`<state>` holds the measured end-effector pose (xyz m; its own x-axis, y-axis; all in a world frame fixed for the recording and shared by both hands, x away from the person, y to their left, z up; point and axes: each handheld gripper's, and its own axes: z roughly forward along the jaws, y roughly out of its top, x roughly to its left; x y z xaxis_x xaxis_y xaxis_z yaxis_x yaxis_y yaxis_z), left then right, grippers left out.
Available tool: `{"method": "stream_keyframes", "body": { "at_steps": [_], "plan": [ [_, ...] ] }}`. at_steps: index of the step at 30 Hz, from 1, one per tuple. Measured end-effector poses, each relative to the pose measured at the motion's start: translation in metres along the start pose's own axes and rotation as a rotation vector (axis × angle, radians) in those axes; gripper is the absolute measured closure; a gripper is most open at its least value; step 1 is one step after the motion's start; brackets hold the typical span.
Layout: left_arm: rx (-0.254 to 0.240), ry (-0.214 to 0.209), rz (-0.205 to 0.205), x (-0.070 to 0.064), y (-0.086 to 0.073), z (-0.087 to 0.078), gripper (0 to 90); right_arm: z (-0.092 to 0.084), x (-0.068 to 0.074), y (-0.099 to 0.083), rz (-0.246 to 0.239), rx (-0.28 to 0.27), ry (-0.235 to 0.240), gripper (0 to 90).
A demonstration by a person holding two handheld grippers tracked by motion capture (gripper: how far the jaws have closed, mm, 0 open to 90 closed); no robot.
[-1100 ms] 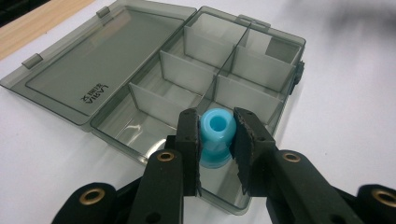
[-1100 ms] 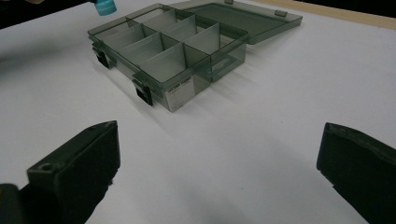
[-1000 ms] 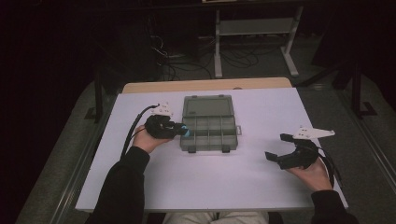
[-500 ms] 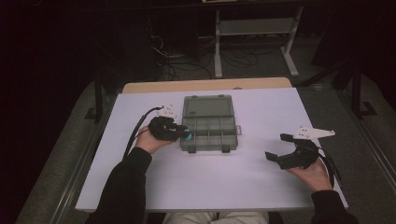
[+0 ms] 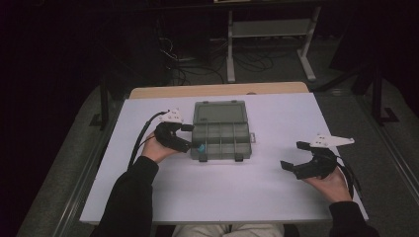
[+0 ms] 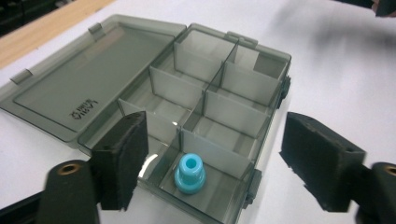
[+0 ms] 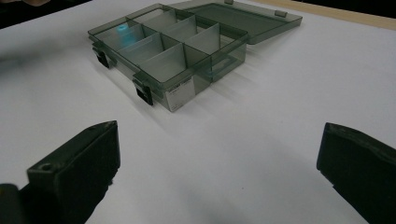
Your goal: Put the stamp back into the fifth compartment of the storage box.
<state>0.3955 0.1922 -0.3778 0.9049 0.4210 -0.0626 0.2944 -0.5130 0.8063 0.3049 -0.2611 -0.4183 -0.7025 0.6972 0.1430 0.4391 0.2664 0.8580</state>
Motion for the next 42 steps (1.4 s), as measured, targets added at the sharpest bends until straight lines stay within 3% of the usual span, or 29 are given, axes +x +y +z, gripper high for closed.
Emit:
{"method": "stream_keyframes", "body": {
  "at_steps": [6, 7, 10, 17, 26, 42],
  "plan": [
    [-0.004, 0.004, -0.003, -0.003, 0.0, -0.006, 11.7, 0.0, 0.0, 0.0, 0.001, 0.0, 0.0, 0.0],
    [0.003, 0.022, 0.001, -0.003, -0.001, -0.006, 5.0, 0.0, 0.0, 0.0, 0.001, -0.002, -0.001, 0.0],
    [0.014, 0.06, 0.001, -0.004, -0.002, -0.006, 0.0, -0.001, 0.0, 0.0, 0.002, -0.002, -0.002, 0.0],
    [-0.039, 0.071, -0.023, -0.003, -0.007, -0.018, 0.0, -0.001, 0.0, 0.0, 0.004, -0.001, -0.002, 0.0],
    [-0.096, 0.1, -0.018, -0.005, -0.013, -0.035, 0.0, -0.001, 0.001, 0.0, 0.004, 0.002, -0.002, 0.0],
    [-0.112, 0.139, -0.039, -0.005, -0.031, -0.063, 0.0, -0.001, 0.0, 0.0, 0.004, 0.005, 0.0, 0.0]
  ]
}}
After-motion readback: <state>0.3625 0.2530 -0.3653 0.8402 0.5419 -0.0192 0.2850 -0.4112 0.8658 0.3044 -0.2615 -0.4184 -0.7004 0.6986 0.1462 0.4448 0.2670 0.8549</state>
